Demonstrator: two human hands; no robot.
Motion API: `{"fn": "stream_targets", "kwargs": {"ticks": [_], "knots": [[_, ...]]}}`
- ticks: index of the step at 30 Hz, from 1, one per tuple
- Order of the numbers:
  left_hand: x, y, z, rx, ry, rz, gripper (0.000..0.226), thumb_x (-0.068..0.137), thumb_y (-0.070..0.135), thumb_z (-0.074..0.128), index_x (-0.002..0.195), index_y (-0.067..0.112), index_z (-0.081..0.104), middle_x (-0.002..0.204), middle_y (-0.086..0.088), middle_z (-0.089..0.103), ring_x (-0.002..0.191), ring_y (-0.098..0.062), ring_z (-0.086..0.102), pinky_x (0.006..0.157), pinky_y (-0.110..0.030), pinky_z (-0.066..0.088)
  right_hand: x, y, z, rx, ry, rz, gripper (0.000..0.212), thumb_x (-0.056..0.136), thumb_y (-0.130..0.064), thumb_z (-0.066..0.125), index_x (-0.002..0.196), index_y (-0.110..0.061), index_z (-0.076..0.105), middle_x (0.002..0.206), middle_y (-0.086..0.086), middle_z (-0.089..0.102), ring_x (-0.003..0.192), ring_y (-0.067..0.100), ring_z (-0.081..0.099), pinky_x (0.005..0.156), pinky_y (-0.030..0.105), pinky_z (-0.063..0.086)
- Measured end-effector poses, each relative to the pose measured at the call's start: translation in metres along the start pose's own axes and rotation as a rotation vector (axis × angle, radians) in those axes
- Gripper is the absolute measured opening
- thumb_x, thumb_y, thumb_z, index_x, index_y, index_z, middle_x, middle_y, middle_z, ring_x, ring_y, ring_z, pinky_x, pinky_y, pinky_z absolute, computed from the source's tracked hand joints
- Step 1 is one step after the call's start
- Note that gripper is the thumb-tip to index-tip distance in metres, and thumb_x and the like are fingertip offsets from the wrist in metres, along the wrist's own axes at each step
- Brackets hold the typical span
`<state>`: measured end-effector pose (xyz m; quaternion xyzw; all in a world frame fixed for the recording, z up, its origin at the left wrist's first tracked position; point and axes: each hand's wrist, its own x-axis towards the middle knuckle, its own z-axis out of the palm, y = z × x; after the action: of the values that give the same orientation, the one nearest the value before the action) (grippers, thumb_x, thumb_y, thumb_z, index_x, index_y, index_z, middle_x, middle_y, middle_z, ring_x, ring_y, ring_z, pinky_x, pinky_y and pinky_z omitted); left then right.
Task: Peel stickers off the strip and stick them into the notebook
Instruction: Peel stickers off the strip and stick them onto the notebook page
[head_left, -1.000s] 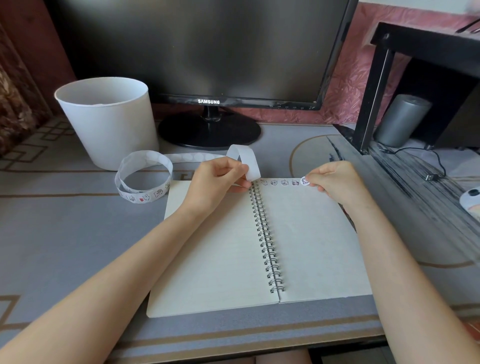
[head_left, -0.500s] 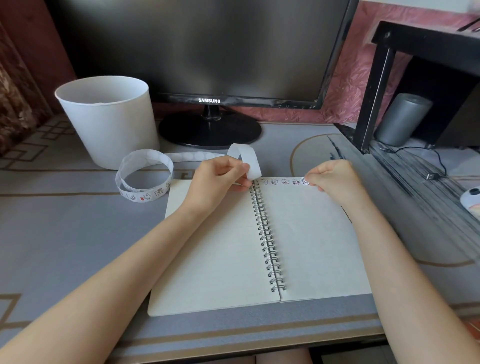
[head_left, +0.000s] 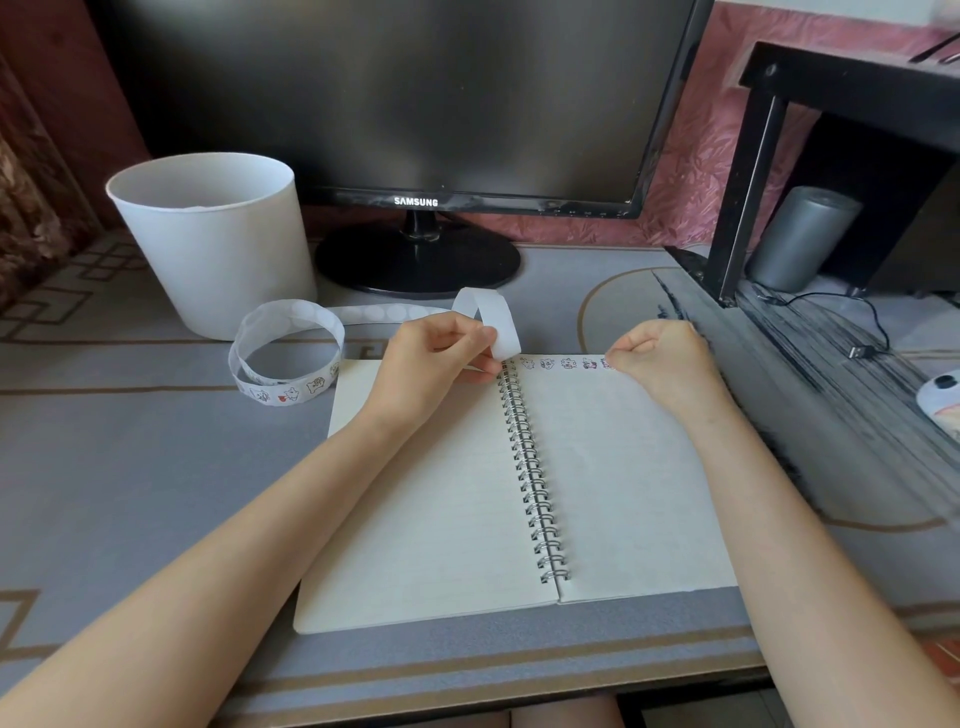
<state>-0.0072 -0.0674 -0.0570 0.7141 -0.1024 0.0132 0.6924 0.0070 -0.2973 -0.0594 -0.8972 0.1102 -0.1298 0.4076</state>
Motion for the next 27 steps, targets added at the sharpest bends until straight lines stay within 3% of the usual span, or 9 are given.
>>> {"fn": "stream_targets", "kwargs": {"ticks": [4,7,10,16,20,27], "knots": [[0.0,-0.001,0.0,0.013,-0.002,0.0,0.017,0.093,0.011,0.059,0.078,0.002,0.062,0.068,-0.003,0.064,0.064,-0.009,0.067,0.067,-0.02,0.057,0.0,0.002,-0.002,0.014,-0.004,-0.005,0.007,0.076,-0.005,0.07,0.083,-0.004,0.07,0.065,-0.001,0.06,0.057,0.01,0.052,0.043,0.007,0.035],[0.0,-0.001,0.0,0.012,0.001,-0.005,0.017,0.093,0.01,0.059,0.081,-0.001,0.062,0.07,-0.005,0.065,0.062,-0.007,0.066,0.064,-0.018,0.056,0.002,0.004,-0.003,0.033,0.017,0.005,0.016,0.077,-0.008,0.073,0.09,-0.009,0.064,0.071,-0.001,0.056,0.068,0.015,0.053,0.054,0.016,0.038],[0.0,0.0,0.0,0.003,0.003,-0.004,0.016,0.093,0.009,0.059,0.08,0.001,0.062,0.07,-0.004,0.064,0.061,-0.006,0.066,0.062,-0.016,0.054,0.004,0.008,-0.003,0.033,0.025,0.024,0.012,0.082,-0.006,0.067,0.092,-0.01,0.063,0.074,0.0,0.057,0.075,0.019,0.055,0.055,0.018,0.036],[0.0,-0.001,-0.001,-0.002,-0.001,-0.002,0.019,0.093,0.011,0.06,0.075,0.005,0.062,0.064,0.004,0.064,0.064,-0.01,0.067,0.062,-0.018,0.054,0.005,0.008,-0.005,0.093,0.045,0.046,0.006,0.088,-0.011,0.061,0.092,-0.007,0.063,0.066,-0.001,0.056,0.049,0.005,0.051,0.043,0.009,0.036],[0.0,0.0,0.0,-0.002,-0.002,-0.001,0.019,0.093,0.011,0.059,0.076,0.004,0.062,0.067,0.001,0.064,0.064,-0.009,0.067,0.062,-0.017,0.054,0.005,0.006,-0.003,0.089,0.002,0.034,0.018,0.078,-0.019,0.075,0.089,-0.011,0.063,0.074,-0.002,0.059,0.061,0.007,0.052,0.054,0.02,0.038],[0.0,-0.001,0.0,0.01,-0.003,0.002,0.018,0.093,0.011,0.059,0.077,0.004,0.063,0.07,-0.004,0.065,0.063,-0.007,0.067,0.063,-0.017,0.054,0.008,0.012,-0.003,0.076,0.021,0.03,0.008,0.082,-0.006,0.067,0.089,-0.008,0.067,0.069,-0.005,0.058,0.063,0.009,0.053,0.05,0.009,0.039]]}}
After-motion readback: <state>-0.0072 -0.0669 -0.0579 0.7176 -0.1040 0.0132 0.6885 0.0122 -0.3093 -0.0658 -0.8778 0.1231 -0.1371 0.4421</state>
